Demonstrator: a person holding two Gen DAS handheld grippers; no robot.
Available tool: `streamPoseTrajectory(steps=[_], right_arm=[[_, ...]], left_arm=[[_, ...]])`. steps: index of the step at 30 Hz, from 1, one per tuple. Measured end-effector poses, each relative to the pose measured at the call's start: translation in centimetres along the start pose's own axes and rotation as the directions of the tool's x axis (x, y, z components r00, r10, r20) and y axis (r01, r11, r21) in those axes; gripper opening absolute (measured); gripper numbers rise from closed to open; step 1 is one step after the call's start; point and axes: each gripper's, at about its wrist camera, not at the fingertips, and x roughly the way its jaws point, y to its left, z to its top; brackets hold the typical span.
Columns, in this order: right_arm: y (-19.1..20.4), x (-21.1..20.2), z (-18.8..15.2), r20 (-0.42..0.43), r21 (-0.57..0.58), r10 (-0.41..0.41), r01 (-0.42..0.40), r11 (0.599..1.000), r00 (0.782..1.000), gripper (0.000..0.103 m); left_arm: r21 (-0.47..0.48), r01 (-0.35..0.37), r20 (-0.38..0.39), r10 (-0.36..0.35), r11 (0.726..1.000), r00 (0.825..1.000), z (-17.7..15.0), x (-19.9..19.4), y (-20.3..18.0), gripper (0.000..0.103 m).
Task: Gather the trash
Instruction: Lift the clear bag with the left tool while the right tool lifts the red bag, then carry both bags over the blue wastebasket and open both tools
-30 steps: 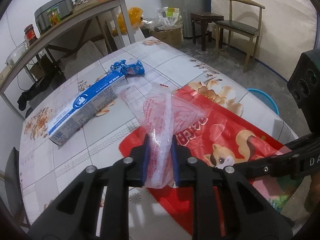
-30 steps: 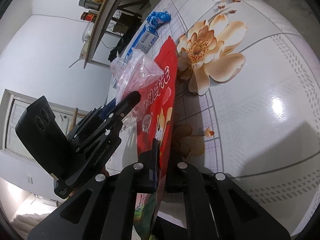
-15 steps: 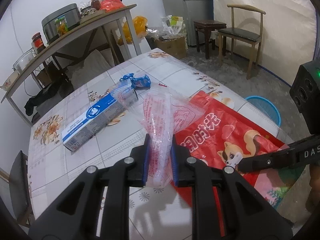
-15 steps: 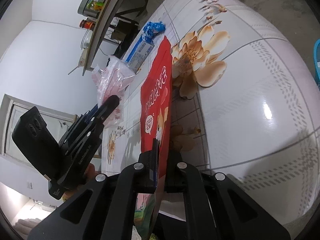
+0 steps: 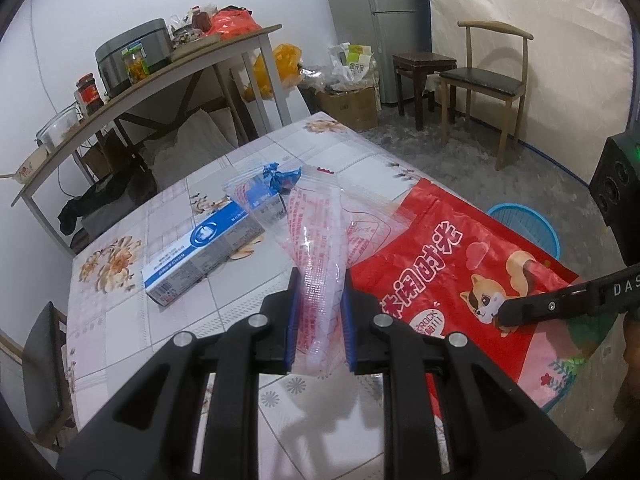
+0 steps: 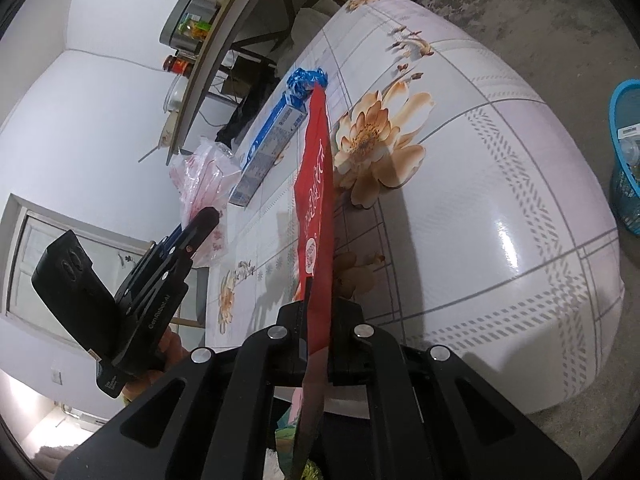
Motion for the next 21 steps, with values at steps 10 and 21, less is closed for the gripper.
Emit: streamPoseTrajectory(steps=[10, 21], right_arm=[[0.0, -1.8, -0.3, 0.036, -0.003, 0.01, -0.01, 1.0, 0.999, 0.004], [-0.4, -4.0, -0.3, 0.09, 0.001, 0.022, -0.022, 1.0, 0.996, 0.003]], left_arm=[[0.0, -0.007, 0.019, 0.007, 1.0, 1.0, 0.3, -1.4, -0.2, 0.017], [0.012, -0.012, 0.031, 0.011, 1.0, 0.999, 0.9, -2.3, -1.0, 0.017]])
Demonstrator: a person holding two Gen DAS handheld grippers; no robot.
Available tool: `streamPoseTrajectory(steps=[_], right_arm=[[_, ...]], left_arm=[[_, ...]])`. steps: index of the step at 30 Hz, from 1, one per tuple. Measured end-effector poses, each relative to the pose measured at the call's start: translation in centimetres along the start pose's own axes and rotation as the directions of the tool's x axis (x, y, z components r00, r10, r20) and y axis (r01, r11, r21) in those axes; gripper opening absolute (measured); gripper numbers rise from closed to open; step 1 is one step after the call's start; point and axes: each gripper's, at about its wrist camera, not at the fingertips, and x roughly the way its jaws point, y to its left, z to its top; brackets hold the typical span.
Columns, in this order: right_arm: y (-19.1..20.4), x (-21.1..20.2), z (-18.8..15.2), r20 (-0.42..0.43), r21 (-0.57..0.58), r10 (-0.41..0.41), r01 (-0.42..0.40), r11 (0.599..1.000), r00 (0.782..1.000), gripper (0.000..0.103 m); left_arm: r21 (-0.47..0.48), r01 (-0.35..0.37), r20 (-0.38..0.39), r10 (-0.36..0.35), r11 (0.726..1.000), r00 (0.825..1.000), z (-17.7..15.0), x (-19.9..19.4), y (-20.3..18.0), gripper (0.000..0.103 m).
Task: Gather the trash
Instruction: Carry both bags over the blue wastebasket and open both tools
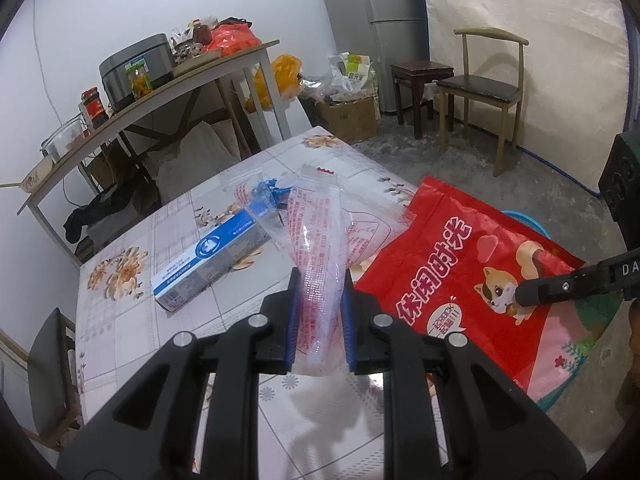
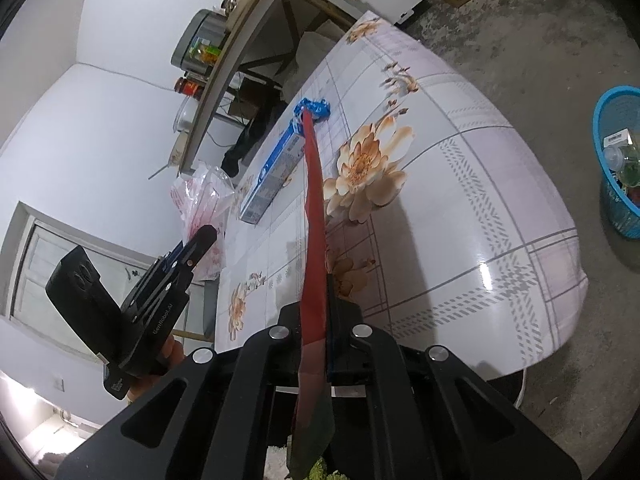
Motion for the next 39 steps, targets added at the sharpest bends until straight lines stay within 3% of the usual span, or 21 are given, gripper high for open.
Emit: streamPoseTrajectory(steps=[7, 13, 16, 21, 24, 27, 29, 33, 35, 39], right_arm=[[-1.0, -3.4, 0.5, 0.092, 0.02, -0.01, 0.008, 1.0, 0.996, 0.003], [-2.9, -8.7, 0.7, 0.229, 0.065, -0.054, 0.04, 0.997, 0.972, 0.003], [-4.5, -12.2, 0.6, 0.308, 0.105, -0.097, 0.067, 0.992, 0.946, 0.003], [-8.1, -18.4, 0.0, 0.432, 0.205, -0.207, 0.127, 0.97, 0.878, 0.003], [-10.7, -21.4, -0.5, 0.472, 0.28, -0.303, 0.186, 0.942, 0.828, 0.003], [-13.7, -23.4, -0.6, 0.481, 0.358, -0.386, 0.226, 0.906, 0.787, 0.003], [-15.5, -23.9, -0.7, 0.469, 0.402, -0.439, 0.258, 0.879, 0.766, 0.003], [-19.4, -23.8, 0.1, 0.425, 0.47, -0.501, 0.289, 0.834, 0.754, 0.003], [-20.9, -23.3, 0.4, 0.407, 0.493, -0.525, 0.304, 0.815, 0.748, 0.003], [-24.2, -22.3, 0.9, 0.381, 0.541, -0.533, 0.285, 0.791, 0.755, 0.003]], left_arm=[[0.018, 0.025, 0.017, -0.025, 1.0, 1.0, 0.8, -0.3, -1.3, 0.017], [0.052, 0.099, 0.035, -0.101, 0.994, 0.994, 3.0, 0.1, -3.7, 0.017], [0.091, 0.158, 0.041, -0.162, 0.983, 0.986, 4.8, 0.6, -6.1, 0.017], [0.154, 0.281, 0.009, -0.286, 0.947, 0.958, 8.0, 2.5, -10.6, 0.017], [0.189, 0.361, -0.051, -0.358, 0.913, 0.932, 9.6, 4.4, -14.3, 0.017], [0.193, 0.45, -0.145, -0.429, 0.872, 0.892, 10.7, 7.0, -18.1, 0.017], [0.168, 0.508, -0.225, -0.468, 0.845, 0.854, 11.3, 9.5, -20.7, 0.017], [0.131, 0.546, -0.339, -0.48, 0.828, 0.809, 11.6, 14.4, -24.6, 0.017], [0.102, 0.564, -0.405, -0.484, 0.819, 0.776, 11.8, 17.6, -27.0, 0.017], [0.055, 0.574, -0.491, -0.479, 0.817, 0.728, 12.0, 22.5, -30.6, 0.017]])
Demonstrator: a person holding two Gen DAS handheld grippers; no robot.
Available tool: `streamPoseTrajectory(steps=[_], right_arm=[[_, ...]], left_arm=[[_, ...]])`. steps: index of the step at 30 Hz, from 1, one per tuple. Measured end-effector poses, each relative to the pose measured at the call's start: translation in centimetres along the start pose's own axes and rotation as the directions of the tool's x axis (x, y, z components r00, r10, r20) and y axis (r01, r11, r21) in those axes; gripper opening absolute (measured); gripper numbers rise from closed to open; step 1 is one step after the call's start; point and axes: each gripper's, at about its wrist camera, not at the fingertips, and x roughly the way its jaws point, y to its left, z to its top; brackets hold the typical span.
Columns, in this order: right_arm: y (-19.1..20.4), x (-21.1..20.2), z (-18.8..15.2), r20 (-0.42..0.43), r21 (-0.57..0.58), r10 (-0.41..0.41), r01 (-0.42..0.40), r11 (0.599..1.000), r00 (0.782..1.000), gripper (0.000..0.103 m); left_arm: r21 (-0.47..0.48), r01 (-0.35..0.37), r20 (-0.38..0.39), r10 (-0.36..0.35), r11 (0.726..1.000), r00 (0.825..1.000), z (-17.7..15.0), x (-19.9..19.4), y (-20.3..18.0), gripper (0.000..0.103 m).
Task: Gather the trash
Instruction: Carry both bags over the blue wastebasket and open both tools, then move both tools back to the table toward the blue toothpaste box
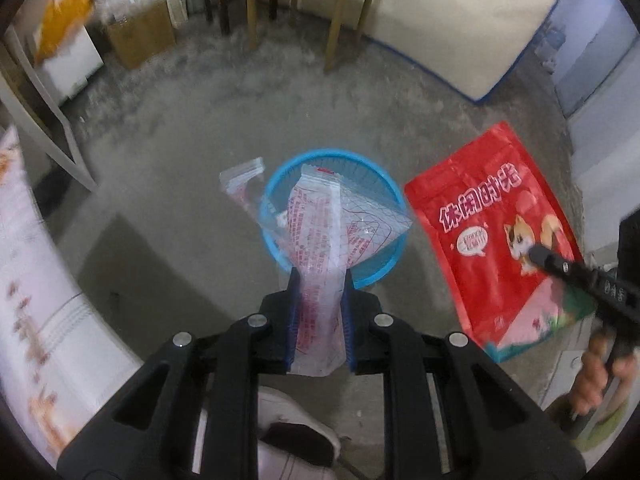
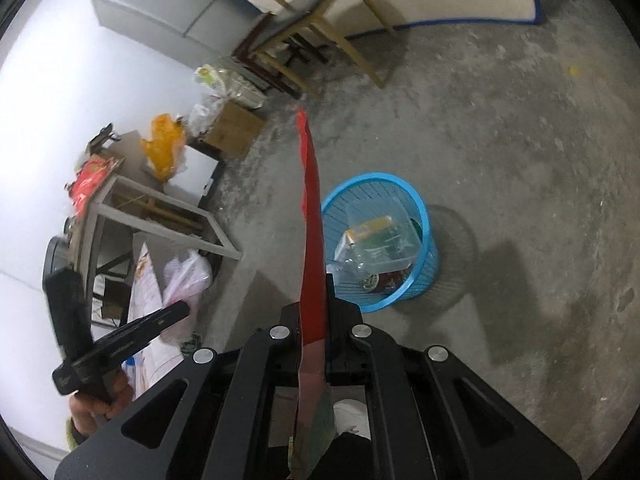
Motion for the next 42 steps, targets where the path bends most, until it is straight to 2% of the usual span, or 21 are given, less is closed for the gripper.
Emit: streamPoseTrajectory(steps=[3, 5, 9, 12, 15, 19, 24, 26, 29, 32, 33, 34, 35, 36, 37, 38, 39, 40, 41, 42], right_arm=[[-1.0, 1.9, 0.9, -0.01, 0.031, -0.024, 0.025, 0.999, 1.0, 0.003], [-1.2, 2.9, 1.6, -0.008, 0.036, -0.046, 0.046, 0.998, 0.999, 0.003], [-0.8, 4.2, 2.6, 0.007, 0.018, -0.09, 0.09, 0.996, 0.996, 0.003], [-0.9, 4.9, 3.1, 0.011, 0.015, -0.11, 0.11, 0.994, 0.994, 0.003], [-1.2, 5.2, 3.3, 0.016, 0.016, -0.123, 0.123, 0.992, 0.992, 0.003], [-1.2, 5.6, 3.4, 0.02, -0.013, -0.147, 0.147, 0.989, 0.989, 0.003], [1.1, 7.5, 4.0, 0.056, -0.166, -0.231, 0.237, 0.957, 0.971, 0.003], [2.8, 8.7, 4.4, 0.092, -0.259, -0.275, 0.29, 0.921, 0.957, 0.003], [5.9, 11.7, 4.5, 0.167, -0.418, -0.357, 0.394, 0.819, 0.919, 0.003], [8.2, 16.5, 3.3, 0.233, -0.563, -0.452, 0.498, 0.659, 0.861, 0.003], [8.6, 18.5, 2.4, 0.252, -0.608, -0.485, 0.527, 0.594, 0.838, 0.006], [8.7, 20.0, 1.7, 0.246, -0.644, -0.509, 0.531, 0.55, 0.825, 0.011], [8.8, 21.1, 1.1, 0.229, -0.671, -0.526, 0.524, 0.524, 0.819, 0.013], [8.8, 21.6, 0.5, 0.199, -0.68, -0.521, 0.5, 0.537, 0.83, 0.017], [8.7, 21.2, 0.3, 0.175, -0.67, -0.497, 0.473, 0.573, 0.85, 0.024], [8.6, 20.2, 0.1, 0.152, -0.642, -0.45, 0.434, 0.632, 0.88, 0.03], [8.6, 19.3, 0.1, 0.148, -0.623, -0.427, 0.419, 0.66, 0.892, 0.043], [8.4, 17.8, 0.1, 0.146, -0.592, -0.392, 0.398, 0.701, 0.908, 0.05], [8.1, 16.7, 0.1, 0.139, -0.568, -0.366, 0.377, 0.732, 0.92, 0.051], [7.3, 15.0, 0.1, 0.113, -0.526, -0.319, 0.329, 0.784, 0.941, 0.052]], left_arm=[[-0.045, 0.009, -0.054, -0.011, 0.999, 0.998, 2.2, 3.9, -0.1, 0.018], [-0.053, 0.001, -0.061, -0.004, 0.999, 0.998, 3.5, 5.5, -0.1, 0.02], [-0.104, 0.005, -0.06, -0.011, 0.995, 0.998, 5.2, 7.9, -0.1, 0.04], [-0.156, 0.025, -0.06, -0.035, 0.988, 0.998, 5.6, 8.8, 0.7, 0.05], [-0.185, 0.047, -0.051, -0.057, 0.982, 0.997, 5.7, 8.7, 0.9, 0.051], [-0.176, 0.06, -0.014, -0.064, 0.983, 0.998, 5.4, 6.6, 1.5, 0.051], [-0.154, 0.065, 0.04, -0.059, 0.986, 0.997, 3.8, 1.7, 2.6, 0.051], [-0.136, 0.049, 0.067, -0.04, 0.99, 0.997, 2.6, -1.1, 3.4, 0.051], [-0.118, 0.02, 0.116, -0.006, 0.993, 0.993, 0.7, -4.8, 4.9, 0.054], [-0.115, -0.008, 0.166, 0.027, 0.993, 0.986, -1.5, -8.4, 6.4, 0.056], [-0.118, -0.018, 0.179, 0.039, 0.993, 0.983, -2.3, -9.3, 6.9, 0.057], [-0.124, -0.029, 0.194, 0.053, 0.992, 0.98, -3.3, -10.4, 7.6, 0.059], [-0.132, -0.041, 0.204, 0.067, 0.99, 0.977, -4.3, -11.3, 8.2, 0.06], [-0.137, -0.051, 0.21, 0.079, 0.989, 0.975, -4.8, -11.9, 8.6, 0.062], [-0.145, -0.068, 0.217, 0.099, 0.987, 0.971, -6.0, -12.8, 9.4, 0.063], [-0.151, -0.075, 0.222, 0.107, 0.986, 0.969, -6.6, -13.4, 9.8, 0.063], [-0.164, -0.084, 0.23, 0.121, 0.983, 0.966, -7.7, -14.2, 10.5, 0.064], [-0.17, -0.09, 0.236, 0.129, 0.981, 0.963, -8.3, -14.7, 11.0, 0.065], [-0.179, -0.101, 0.244, 0.143, 0.979, 0.959, -9.1, -15.2, 11.5, 0.066], [-0.187, -0.114, 0.251, 0.159, 0.976, 0.955, -9.7, -15.6, 11.9, 0.066]])
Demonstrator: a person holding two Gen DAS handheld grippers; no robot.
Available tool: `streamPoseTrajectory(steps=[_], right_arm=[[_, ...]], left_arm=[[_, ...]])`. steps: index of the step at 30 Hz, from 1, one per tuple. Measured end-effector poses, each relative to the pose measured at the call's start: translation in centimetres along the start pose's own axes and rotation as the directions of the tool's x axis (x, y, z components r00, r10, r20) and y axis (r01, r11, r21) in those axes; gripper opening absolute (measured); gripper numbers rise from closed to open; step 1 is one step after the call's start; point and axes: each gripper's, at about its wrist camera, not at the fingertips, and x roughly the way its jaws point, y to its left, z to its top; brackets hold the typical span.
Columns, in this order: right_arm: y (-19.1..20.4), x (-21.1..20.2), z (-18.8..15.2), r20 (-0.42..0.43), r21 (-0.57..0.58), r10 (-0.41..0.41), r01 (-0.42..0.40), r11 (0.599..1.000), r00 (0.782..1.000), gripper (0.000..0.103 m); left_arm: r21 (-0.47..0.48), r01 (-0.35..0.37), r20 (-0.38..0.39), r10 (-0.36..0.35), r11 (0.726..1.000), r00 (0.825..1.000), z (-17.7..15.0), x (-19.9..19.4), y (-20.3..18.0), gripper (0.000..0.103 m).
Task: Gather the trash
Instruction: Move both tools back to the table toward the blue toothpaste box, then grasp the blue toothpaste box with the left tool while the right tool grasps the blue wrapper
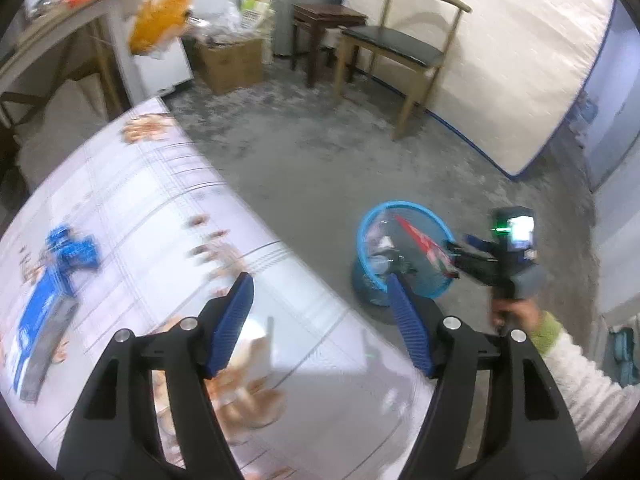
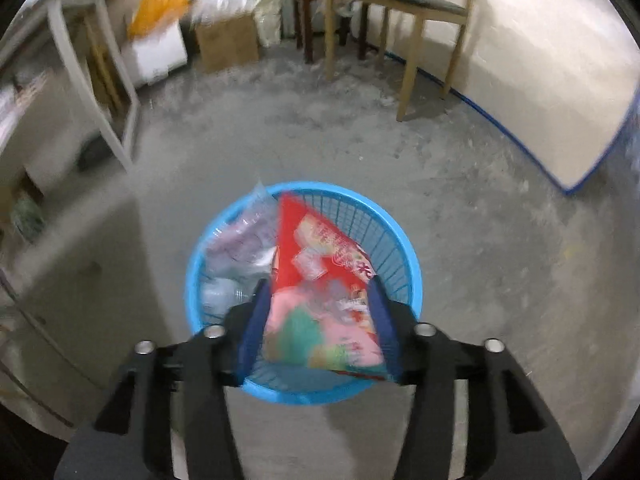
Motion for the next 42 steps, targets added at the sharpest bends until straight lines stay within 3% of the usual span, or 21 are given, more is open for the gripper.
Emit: streamPoseTrajectory(steps=[4, 9, 13, 17, 23, 27, 31, 35, 37, 42], right_arm=[[-4.6, -4.1, -2.1, 0.012, 0.213, 0.157, -0.156, 0.964, 0.987, 0.056], [-8.3, -7.7, -5.9, 0.039, 0.365, 0.187, -0.188, 0.912, 0.982, 0.057], [-7.8, -9.8, -8.0, 0.021, 0.376, 0.19, -0.184, 0.908, 0.982, 0.064], [-5.5, -11.7, -7.7, 0.01, 0.347, 0.232, -0.221, 0.912, 0.973, 0.065], [2.6, -15.5, -3.6, 0.043, 0.196, 0.371, -0.372, 0.907, 0.927, 0.069], [11.3, -17.0, -1.6, -0.011, 0.043, 0.459, -0.458, 0.888, 0.888, 0.07], [20.3, -17.4, -1.0, -0.104, -0.091, 0.532, -0.541, 0.836, 0.84, 0.071], [27.4, -17.7, -0.7, -0.176, -0.196, 0.551, -0.578, 0.792, 0.816, 0.071], [31.0, -17.4, 0.0, -0.203, -0.258, 0.546, -0.582, 0.771, 0.813, 0.071], [39.0, -15.6, 3.3, -0.274, -0.356, 0.527, -0.594, 0.721, 0.804, 0.07]], left_arm=[[-0.048, -0.023, 0.048, 0.025, 0.999, 0.999, -2.0, -2.3, 2.5, 0.067], [-0.131, -0.003, 0.08, 0.014, 0.991, 0.997, -4.1, -4.1, 5.3, 0.069], [-0.17, -0.015, 0.073, 0.028, 0.985, 0.997, -5.9, -4.9, 6.8, 0.071], [-0.201, -0.066, 0.087, 0.085, 0.977, 0.993, -7.9, -6.5, 8.6, 0.071], [-0.335, -0.098, 0.176, 0.165, 0.937, 0.971, -11.7, -11.1, 14.1, 0.071], [-0.417, -0.123, 0.207, 0.226, 0.9, 0.952, -14.5, -13.5, 18.4, 0.071], [-0.452, -0.19, 0.211, 0.312, 0.871, 0.927, -15.8, -15.3, 23.0, 0.071], [-0.458, -0.16, 0.212, 0.282, 0.874, 0.936, -15.1, -15.4, 26.9, 0.071], [-0.422, -0.136, 0.205, 0.241, 0.896, 0.949, -14.2, -14.4, 28.1, 0.071], [-0.274, -0.194, 0.144, 0.239, 0.942, 0.96, -11.9, -10.5, 28.6, 0.072]])
